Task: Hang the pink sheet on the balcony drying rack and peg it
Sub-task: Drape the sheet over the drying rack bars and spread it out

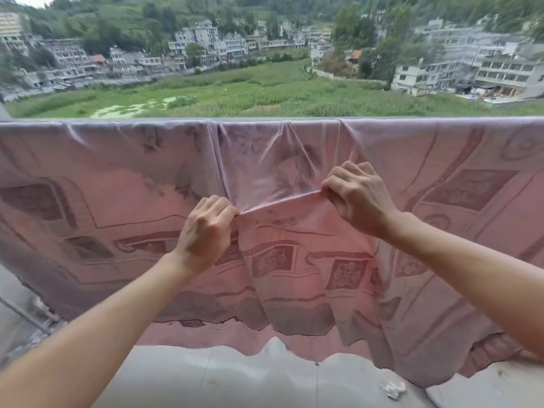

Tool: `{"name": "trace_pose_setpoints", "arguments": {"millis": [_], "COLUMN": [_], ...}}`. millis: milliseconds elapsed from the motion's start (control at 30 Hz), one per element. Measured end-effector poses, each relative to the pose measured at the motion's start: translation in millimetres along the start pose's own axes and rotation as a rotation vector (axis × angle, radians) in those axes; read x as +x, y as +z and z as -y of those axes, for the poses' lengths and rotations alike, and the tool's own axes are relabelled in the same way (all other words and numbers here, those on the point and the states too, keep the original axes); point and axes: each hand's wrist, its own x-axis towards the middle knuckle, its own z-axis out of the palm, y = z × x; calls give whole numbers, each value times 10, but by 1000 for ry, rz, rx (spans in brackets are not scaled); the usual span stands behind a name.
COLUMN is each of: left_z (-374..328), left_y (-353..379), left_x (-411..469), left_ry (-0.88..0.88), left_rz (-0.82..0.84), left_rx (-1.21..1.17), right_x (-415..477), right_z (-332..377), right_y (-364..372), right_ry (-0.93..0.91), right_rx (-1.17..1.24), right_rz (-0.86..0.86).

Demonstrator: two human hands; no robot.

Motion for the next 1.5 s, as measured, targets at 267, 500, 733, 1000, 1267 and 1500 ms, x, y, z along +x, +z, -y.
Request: {"name": "trace_pose_setpoints", "arguments": {"millis": [267,500,733,1000,1267,1500], "left_z": [351,1816,2139,2195,2230,2866], "left_y": [342,-172,-109,-24,175,-563], "left_x": [-9,281,496,711,172,-587], "left_ry": [150,-444,-593,-586,-786,-958], "left_rz": [178,62,29,-197,-5,73], "left_rx": [-134,117,218,223,273,346], "right_x": [-7,1042,1577,1437,1744,2693], "right_z": [93,518,290,221,418,1225], "right_y": [148,264,528,694,872,1223], "right_ry": [220,212,143,51,-96,-110], "right_rx": [-149,-82,-147,-61,18,79], "right_rz": [333,108,66,-57,-69,56]}}
